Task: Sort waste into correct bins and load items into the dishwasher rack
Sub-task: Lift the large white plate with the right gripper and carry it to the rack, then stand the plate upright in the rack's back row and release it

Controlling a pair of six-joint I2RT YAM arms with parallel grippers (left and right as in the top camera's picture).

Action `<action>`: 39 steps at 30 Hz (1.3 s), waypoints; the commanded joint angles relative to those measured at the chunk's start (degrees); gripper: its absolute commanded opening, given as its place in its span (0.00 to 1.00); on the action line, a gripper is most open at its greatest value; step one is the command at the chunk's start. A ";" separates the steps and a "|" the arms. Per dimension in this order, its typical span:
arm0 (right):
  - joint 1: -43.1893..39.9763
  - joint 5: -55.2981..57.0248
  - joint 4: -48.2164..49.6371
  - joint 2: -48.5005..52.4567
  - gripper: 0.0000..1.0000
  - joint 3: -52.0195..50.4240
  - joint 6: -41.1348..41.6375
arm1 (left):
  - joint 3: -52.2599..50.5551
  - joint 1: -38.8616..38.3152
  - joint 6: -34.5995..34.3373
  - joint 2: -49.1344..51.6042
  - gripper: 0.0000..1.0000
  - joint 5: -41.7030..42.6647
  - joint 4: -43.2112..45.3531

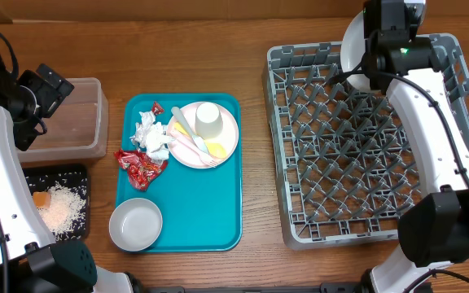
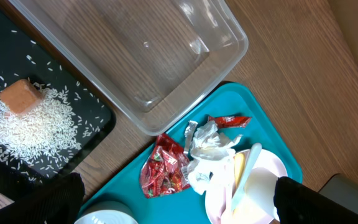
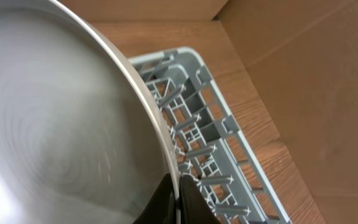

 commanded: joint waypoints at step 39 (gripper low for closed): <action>4.68 -11.96 -3.69 -0.50 0.68 3.61 7.56 | 0.81 -0.11 -0.31 -0.04 1.00 0.44 -0.13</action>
